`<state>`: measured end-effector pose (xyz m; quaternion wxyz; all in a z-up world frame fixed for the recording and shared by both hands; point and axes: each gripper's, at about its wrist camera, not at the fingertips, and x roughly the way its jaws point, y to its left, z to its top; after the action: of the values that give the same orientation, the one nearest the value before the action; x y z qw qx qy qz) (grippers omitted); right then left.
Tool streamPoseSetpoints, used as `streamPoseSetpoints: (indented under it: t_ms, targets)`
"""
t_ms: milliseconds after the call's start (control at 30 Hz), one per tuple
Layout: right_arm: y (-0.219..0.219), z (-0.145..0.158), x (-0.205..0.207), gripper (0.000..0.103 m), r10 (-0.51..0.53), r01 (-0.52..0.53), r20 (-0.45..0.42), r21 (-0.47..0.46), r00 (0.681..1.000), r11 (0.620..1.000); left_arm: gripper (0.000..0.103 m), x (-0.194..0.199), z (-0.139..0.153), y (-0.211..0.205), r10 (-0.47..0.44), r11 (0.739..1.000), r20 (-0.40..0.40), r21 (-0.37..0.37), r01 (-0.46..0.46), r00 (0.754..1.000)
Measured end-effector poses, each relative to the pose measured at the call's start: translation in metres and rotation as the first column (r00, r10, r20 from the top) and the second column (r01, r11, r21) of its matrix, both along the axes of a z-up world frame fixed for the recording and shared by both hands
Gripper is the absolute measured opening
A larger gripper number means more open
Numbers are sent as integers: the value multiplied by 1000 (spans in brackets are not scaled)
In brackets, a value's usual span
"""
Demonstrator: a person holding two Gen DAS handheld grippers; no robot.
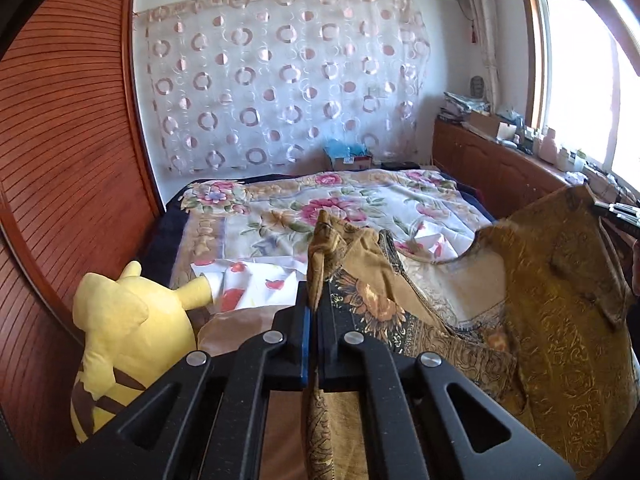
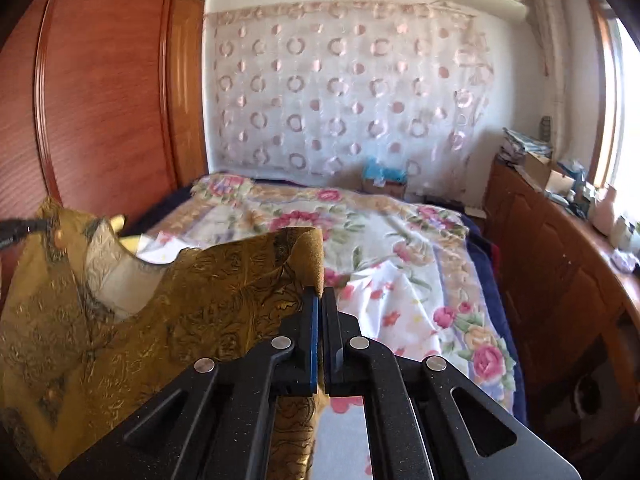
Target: Fold small clothes
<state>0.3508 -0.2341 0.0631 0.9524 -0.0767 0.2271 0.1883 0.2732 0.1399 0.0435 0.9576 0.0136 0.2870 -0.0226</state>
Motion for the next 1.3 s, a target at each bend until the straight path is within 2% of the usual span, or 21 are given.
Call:
streamPoseSetpoints:
  t_ms: [133, 267, 367, 533, 833, 1067, 1200, 1300]
  targets:
    - [9, -7, 1, 1, -9, 8, -23, -58, 1000, 998, 3, -13, 1, 1, -16, 1000, 6, -23, 16, 1000]
    - [13, -1, -21, 1, 23, -23, -13, -31, 1000, 999, 3, -42, 7, -7, -48, 999, 34, -11, 49, 998]
    - [-6, 4, -42, 1, 48, -48, -3, 9, 999, 999, 3, -72, 10, -11, -73, 997, 58, -13, 74, 996]
    - [-46, -6, -86, 1, 49, -49, 5, 94, 999, 994, 3, -122, 6, -15, -101, 994, 87, -40, 105, 991]
    - [-92, -39, -190, 1, 43, -44, 15, 108, 999, 993, 3, -223, -6, -15, -91, 992, 138, -70, 101, 986]
    - [-108, -56, -272, 1, 65, -58, -61, 102, 996, 993, 3, -285, -28, -7, -65, 992, 94, -100, 75, 993]
    - [-111, -64, -286, 1, 68, -57, -136, 82, 988, 995, 3, -297, -38, -6, -78, 990, 49, -110, 83, 996]
    - [-114, -64, -285, 3, 67, -57, -164, 65, 984, 996, 12, -297, -41, 0, -69, 993, 39, -95, 73, 997]
